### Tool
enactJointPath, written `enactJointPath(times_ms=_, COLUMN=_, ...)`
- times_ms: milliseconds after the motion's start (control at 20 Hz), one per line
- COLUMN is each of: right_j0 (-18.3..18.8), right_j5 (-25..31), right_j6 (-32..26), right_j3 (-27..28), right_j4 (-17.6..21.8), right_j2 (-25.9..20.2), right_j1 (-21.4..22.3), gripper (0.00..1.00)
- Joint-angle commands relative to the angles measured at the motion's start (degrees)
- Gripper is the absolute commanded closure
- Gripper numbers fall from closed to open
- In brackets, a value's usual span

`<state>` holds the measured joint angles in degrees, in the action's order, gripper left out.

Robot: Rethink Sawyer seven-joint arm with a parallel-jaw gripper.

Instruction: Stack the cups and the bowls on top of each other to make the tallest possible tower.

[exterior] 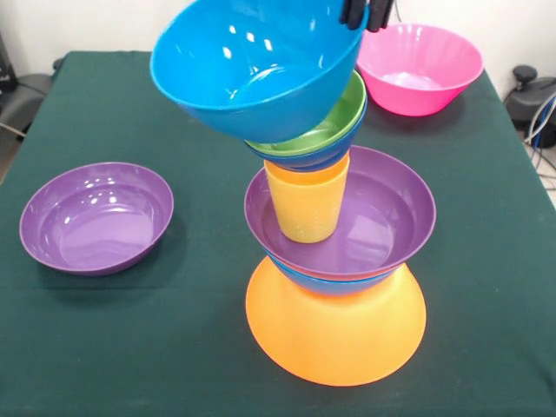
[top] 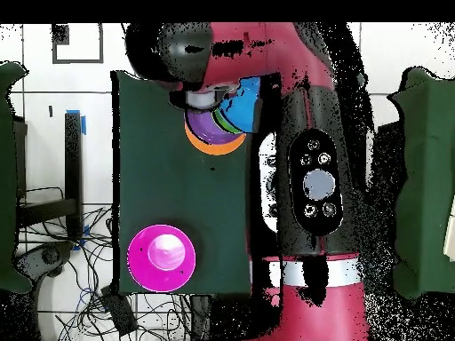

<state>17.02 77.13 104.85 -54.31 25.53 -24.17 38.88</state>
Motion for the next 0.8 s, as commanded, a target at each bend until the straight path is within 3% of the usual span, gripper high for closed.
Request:
enactJointPath(times_ms=50, right_j0=-1.4, right_j5=2.5, right_j6=1.9, right_j3=-4.6, right_j4=-0.4, right_j2=2.0, right_j1=0.1, gripper=1.00)
enactJointPath(times_ms=800, right_j0=-2.5, right_j5=-3.5, right_j6=5.2, right_j3=-11.2, right_j4=-2.1, right_j2=4.8, right_j1=1.3, gripper=1.00)
